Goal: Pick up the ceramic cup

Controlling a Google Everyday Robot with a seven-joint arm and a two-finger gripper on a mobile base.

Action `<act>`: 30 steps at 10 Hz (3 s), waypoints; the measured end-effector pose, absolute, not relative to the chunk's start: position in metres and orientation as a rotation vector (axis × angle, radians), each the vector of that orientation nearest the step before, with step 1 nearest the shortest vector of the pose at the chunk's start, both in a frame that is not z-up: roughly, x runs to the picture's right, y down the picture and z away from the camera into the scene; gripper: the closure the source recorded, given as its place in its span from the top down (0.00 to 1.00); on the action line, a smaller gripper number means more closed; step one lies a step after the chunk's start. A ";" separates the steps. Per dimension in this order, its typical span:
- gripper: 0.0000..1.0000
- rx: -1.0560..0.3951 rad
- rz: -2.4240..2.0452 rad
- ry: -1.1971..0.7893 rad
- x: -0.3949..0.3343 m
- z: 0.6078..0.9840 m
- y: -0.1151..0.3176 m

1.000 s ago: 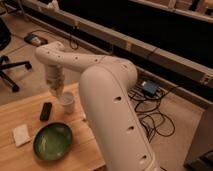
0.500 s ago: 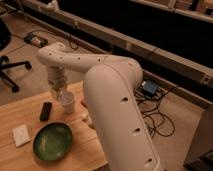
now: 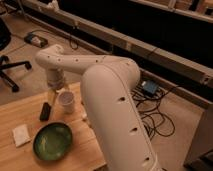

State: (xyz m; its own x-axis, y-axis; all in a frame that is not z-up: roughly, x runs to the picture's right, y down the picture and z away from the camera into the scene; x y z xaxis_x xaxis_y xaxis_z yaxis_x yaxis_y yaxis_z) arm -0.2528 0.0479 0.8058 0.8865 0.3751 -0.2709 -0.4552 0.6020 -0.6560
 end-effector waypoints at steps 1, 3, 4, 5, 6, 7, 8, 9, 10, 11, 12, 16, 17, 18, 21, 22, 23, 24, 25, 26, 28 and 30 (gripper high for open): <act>0.80 -0.790 0.469 0.116 -0.258 0.805 0.052; 0.80 -0.795 0.455 0.125 -0.264 0.803 0.062; 0.80 -0.803 0.457 0.128 -0.266 0.803 0.068; 0.80 -0.819 0.470 0.131 -0.267 0.804 0.075; 0.80 -0.829 0.480 0.135 -0.266 0.807 0.078; 0.80 -0.847 0.501 0.141 -0.262 0.814 0.084; 0.80 -0.868 0.528 0.147 -0.257 0.823 0.090; 0.80 -0.878 0.542 0.148 -0.255 0.826 0.091; 0.80 -0.888 0.555 0.150 -0.252 0.829 0.093; 0.78 -0.900 0.572 0.151 -0.250 0.834 0.093; 0.70 -0.911 0.589 0.154 -0.248 0.840 0.094; 0.27 -0.919 0.597 0.164 -0.246 0.844 0.092; 0.20 -0.917 0.596 0.166 -0.246 0.844 0.092; 0.07 -0.912 0.594 0.167 -0.247 0.843 0.091; 0.00 -0.885 0.606 0.181 -0.246 0.839 0.085; 0.00 -0.887 0.610 0.164 -0.247 0.836 0.079; 0.00 -0.889 0.614 0.150 -0.247 0.829 0.069; 0.00 -0.888 0.617 0.140 -0.246 0.821 0.060; 0.00 -0.885 0.623 0.123 -0.246 0.805 0.042; 0.00 -0.882 0.628 0.113 -0.245 0.796 0.032; 0.00 -0.884 0.628 0.115 -0.247 0.787 0.019; 0.00 -0.888 0.621 0.123 -0.247 0.788 0.023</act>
State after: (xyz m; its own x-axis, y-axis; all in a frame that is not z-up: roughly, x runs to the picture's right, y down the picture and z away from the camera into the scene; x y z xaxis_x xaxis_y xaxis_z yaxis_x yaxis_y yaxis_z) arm -0.2469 0.0232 0.7884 0.8190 0.4554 -0.3490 -0.5539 0.4688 -0.6881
